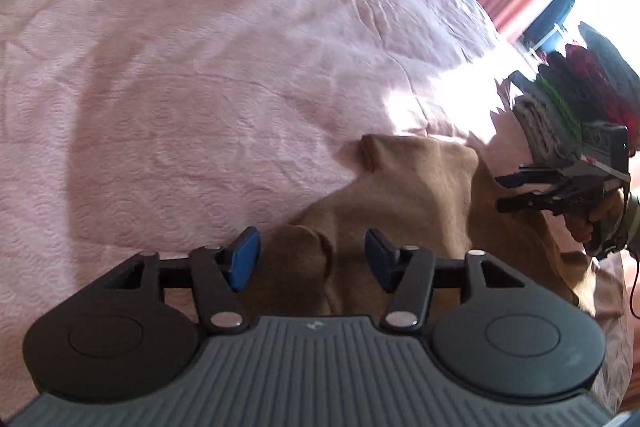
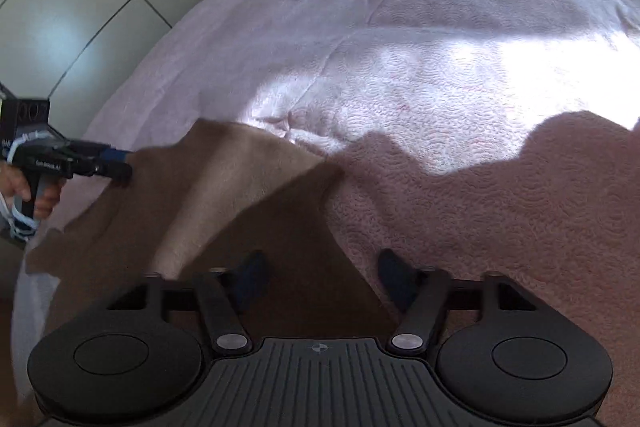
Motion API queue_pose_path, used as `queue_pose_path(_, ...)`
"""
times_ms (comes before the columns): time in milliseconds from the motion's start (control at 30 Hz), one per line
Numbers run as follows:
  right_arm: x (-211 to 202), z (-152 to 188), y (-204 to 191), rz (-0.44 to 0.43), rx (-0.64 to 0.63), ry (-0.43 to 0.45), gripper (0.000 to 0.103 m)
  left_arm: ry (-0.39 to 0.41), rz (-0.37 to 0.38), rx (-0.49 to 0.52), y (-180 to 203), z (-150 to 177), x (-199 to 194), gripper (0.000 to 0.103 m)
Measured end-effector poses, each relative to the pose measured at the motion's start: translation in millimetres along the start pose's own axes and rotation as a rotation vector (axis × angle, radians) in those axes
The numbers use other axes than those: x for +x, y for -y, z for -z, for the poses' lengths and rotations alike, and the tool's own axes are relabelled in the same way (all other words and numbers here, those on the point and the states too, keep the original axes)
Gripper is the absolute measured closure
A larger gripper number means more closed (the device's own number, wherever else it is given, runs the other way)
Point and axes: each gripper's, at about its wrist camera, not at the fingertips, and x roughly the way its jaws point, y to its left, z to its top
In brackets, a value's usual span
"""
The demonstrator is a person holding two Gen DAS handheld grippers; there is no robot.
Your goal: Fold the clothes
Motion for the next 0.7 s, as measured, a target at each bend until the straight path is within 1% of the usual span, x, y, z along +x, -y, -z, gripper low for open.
queue_pose_path(33, 2, 0, 1, -0.014, 0.021, -0.011, 0.099, -0.013, 0.002, 0.035, 5, 0, 7, 0.098)
queue_pose_path(67, 0, 0, 3, -0.031, 0.042, -0.003, 0.101, -0.015, -0.009, 0.073, 10, 1, 8, 0.098)
queue_pose_path(100, -5, 0, 1, -0.020, 0.023, 0.023, 0.101, -0.011, -0.018, 0.102, 13, 1, 8, 0.098)
queue_pose_path(133, -12, -2, -2, 0.010, -0.010, 0.054, 0.101, 0.005, -0.024, 0.108, 15, -1, 5, 0.098)
queue_pose_path(233, -34, -15, -5, 0.061, -0.041, 0.155, 0.102, 0.082, -0.039, 0.126, 17, -10, -10, 0.098)
queue_pose_path(267, -41, -19, -8, 0.080, -0.062, 0.174, 0.102, 0.109, -0.050, 0.136, 18, -14, -14, 0.098)
queue_pose_path(333, -38, -32, -15, 0.148, -0.103, 0.192, 0.101, 0.140, -0.084, 0.160, 22, -23, -13, 0.097)
queue_pose_path(367, -30, -35, -17, 0.196, -0.112, 0.189, 0.101, 0.144, -0.121, 0.179, 26, -28, -7, 0.095)
queue_pose_path(400, -21, -36, -18, 0.245, -0.128, 0.167, 0.101, 0.136, -0.161, 0.201, 30, -30, 2, 0.094)
queue_pose_path(433, -12, -36, -19, 0.293, -0.144, 0.146, 0.101, 0.126, -0.203, 0.220, 33, -32, 11, 0.088)
queue_pose_path(467, -4, -36, -20, 0.338, -0.148, 0.124, 0.086, 0.107, -0.248, 0.231, 35, -31, 20, 0.081)
queue_pose_path(500, -2, -31, -19, 0.379, -0.120, 0.117, 0.056, 0.095, -0.282, 0.230, 35, -31, 27, 0.079)
queue_pose_path(533, -6, -24, -21, 0.434, -0.097, 0.147, 0.038, 0.104, -0.290, 0.199, 33, -28, 26, 0.078)
queue_pose_path(567, -12, -16, -22, 0.480, -0.073, 0.181, 0.015, 0.129, -0.303, 0.153, 30, -25, 20, 0.073)
queue_pose_path(600, -26, -7, -23, 0.493, -0.042, 0.222, 0.014, 0.157, -0.316, 0.107, 28, -20, 9, 0.070)
queue_pose_path(633, -43, 4, -24, 0.477, 0.008, 0.250, 0.014, 0.187, -0.317, 0.062, 29, -11, -7, 0.066)
queue_pose_path(700, -80, 35, -30, 0.426, 0.126, 0.289, 0.014, 0.240, -0.313, -0.028, 29, 9, -39, 0.065)
